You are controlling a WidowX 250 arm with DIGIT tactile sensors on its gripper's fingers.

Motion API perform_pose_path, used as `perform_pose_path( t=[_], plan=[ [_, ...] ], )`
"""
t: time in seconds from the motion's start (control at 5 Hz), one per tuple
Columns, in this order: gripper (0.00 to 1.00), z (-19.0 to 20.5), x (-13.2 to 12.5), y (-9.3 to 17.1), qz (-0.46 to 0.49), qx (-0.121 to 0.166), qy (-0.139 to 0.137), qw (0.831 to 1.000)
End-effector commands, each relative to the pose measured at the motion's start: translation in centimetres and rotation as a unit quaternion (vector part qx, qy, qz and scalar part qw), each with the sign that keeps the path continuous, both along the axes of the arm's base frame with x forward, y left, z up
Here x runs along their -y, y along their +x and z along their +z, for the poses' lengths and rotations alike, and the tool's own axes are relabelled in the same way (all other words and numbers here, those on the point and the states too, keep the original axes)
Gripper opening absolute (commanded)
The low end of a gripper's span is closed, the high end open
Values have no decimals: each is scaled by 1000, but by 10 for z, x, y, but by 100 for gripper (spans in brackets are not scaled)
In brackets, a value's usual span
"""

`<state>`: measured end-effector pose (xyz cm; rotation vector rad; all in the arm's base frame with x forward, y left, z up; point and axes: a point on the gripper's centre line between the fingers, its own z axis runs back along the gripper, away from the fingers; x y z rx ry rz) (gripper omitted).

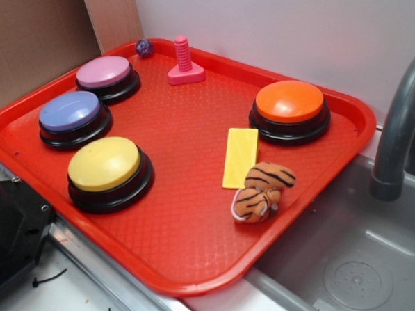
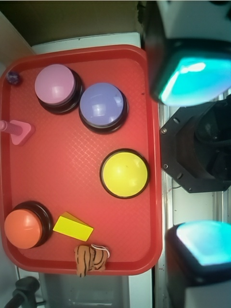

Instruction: Push the purple button.

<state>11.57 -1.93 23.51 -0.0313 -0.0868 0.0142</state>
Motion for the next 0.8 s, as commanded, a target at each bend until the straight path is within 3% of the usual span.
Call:
perform_pose_path(
  t=[0.0,0.2,0.4,0.6],
  plan=[
    [100,0,0,0,0,0,0,1000],
    [100,-50,-48,36,89,-8,41,995],
    [100,-85,-81,53,122,7,35,992],
    [100,-111,-96,54,128,8,43,991]
  ],
)
